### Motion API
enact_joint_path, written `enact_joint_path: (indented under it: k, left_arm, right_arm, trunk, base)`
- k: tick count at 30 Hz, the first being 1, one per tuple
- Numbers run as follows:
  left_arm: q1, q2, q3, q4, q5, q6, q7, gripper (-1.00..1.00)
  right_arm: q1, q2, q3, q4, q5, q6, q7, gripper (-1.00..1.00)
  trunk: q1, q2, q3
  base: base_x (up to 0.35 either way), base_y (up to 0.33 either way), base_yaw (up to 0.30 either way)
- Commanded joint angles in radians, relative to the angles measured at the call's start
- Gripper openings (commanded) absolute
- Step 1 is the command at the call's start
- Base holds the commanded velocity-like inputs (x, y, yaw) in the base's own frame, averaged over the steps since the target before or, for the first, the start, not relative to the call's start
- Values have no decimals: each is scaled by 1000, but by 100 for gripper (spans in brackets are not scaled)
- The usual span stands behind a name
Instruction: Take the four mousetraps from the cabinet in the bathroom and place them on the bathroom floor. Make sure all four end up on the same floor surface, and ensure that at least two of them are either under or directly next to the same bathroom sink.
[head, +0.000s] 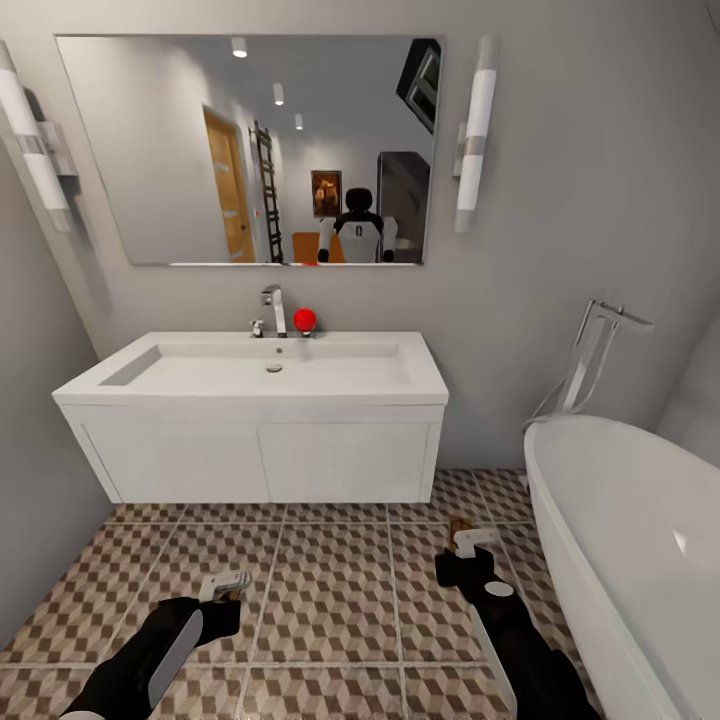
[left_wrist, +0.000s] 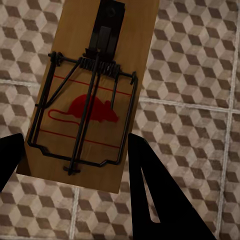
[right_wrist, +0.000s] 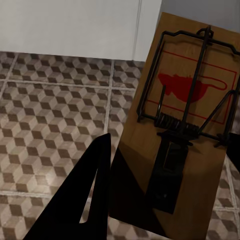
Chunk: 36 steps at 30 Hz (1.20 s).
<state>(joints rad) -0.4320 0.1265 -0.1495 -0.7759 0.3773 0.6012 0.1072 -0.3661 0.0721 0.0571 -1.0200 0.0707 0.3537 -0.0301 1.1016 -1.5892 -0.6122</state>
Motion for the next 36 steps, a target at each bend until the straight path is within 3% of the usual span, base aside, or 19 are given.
enact_joint_path:
  k: [1,17,24,36]
  left_arm:
    - [-1,1,-5,-2,9,3,8,-100]
    - [-1,1,-5,-1,9,3,7,-100]
    - [-1,1,-5,0,9,3,6,-100]
    - [-1,0,-5,0,9,3,6,-100]
  right_arm:
    - [0,0,1,-2,6,7,-2,-100]
    - [0,-5,-1,-3,9,6,-3,-100]
    - [0,-39,-3,-14,11,5,-3,-100]
    - [0,-47,-2,-15,9,5,-2,-100]
  trunk:
    - [4,-8,-6]
    - [65,-120,-81]
    - [92,-169,-114]
    - [138,-253,-171]
  base:
    - [0,0,0]
    - [0,0,0]
    - [0,0,0]
    - [0,0,0]
